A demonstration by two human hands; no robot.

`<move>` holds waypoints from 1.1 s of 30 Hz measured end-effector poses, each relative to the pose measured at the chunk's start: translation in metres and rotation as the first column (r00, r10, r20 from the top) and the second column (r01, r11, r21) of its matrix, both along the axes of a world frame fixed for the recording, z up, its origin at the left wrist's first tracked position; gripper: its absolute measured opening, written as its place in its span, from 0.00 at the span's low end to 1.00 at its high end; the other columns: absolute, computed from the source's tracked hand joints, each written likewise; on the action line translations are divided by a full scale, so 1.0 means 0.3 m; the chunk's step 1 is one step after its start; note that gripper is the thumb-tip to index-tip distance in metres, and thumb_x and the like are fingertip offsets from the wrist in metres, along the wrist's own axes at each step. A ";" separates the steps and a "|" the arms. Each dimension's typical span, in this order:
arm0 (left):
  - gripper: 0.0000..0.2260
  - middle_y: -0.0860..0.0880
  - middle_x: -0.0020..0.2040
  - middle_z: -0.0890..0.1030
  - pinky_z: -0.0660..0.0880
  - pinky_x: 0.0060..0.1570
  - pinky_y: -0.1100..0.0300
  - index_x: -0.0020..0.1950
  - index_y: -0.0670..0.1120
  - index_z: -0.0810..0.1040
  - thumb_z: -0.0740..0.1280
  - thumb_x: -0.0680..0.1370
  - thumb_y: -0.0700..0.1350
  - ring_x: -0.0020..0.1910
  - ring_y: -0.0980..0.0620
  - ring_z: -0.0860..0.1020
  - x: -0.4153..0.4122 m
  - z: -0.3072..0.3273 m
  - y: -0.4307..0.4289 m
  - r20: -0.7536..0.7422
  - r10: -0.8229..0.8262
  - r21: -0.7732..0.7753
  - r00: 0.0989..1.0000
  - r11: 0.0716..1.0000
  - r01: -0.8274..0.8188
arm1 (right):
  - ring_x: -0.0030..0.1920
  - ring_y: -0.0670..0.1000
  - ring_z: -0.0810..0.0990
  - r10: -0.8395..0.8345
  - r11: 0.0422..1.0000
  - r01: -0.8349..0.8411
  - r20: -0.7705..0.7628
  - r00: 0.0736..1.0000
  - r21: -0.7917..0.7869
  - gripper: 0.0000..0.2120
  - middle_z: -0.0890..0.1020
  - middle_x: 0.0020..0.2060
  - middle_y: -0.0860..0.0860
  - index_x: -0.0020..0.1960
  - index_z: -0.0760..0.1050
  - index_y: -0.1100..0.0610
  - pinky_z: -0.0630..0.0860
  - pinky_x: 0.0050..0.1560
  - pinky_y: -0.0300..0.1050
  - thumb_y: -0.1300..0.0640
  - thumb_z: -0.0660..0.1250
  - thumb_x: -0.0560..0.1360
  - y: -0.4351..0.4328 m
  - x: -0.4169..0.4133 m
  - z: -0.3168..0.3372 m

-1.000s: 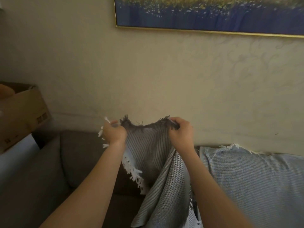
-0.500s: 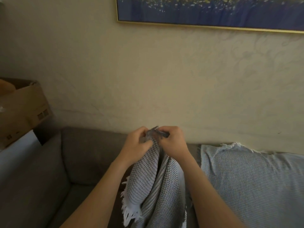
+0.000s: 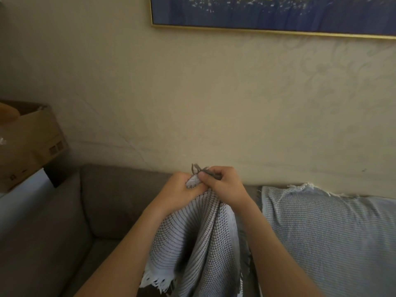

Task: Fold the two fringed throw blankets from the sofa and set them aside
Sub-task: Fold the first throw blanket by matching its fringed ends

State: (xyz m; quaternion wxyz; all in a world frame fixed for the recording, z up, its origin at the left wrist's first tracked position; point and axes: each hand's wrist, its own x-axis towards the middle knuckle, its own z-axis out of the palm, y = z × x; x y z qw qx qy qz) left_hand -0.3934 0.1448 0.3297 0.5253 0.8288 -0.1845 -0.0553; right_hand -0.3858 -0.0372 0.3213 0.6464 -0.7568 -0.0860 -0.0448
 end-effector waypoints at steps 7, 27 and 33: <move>0.20 0.53 0.26 0.72 0.61 0.26 0.62 0.32 0.45 0.76 0.76 0.79 0.51 0.25 0.58 0.66 0.059 0.046 -0.010 0.208 0.195 0.097 0.959 0.971 -0.218 | 0.49 0.59 0.84 0.020 0.969 -0.007 -0.048 0.999 0.246 0.11 0.86 0.49 0.65 0.52 0.81 0.64 0.79 0.55 0.57 0.56 0.75 0.78 -0.021 -0.003 -0.071; 0.13 0.48 0.34 0.82 0.74 0.36 0.51 0.41 0.44 0.84 0.70 0.83 0.48 0.34 0.44 0.79 0.186 0.244 0.070 0.483 0.623 -0.119 0.615 0.742 -0.659 | 0.34 0.55 0.75 -0.318 0.718 0.553 0.508 0.801 -0.422 0.17 0.79 0.41 0.47 0.46 0.70 0.49 0.70 0.28 0.51 0.71 0.66 0.71 0.045 -0.034 -0.213; 0.15 0.46 0.33 0.81 0.76 0.36 0.47 0.40 0.42 0.81 0.70 0.82 0.49 0.34 0.41 0.79 0.188 0.252 0.042 0.475 0.637 -0.154 0.607 0.739 -0.656 | 0.45 0.54 0.80 -0.134 0.759 0.277 0.275 0.952 -0.590 0.18 0.79 0.50 0.47 0.52 0.85 0.50 0.79 0.41 0.53 0.51 0.57 0.75 0.082 -0.020 -0.231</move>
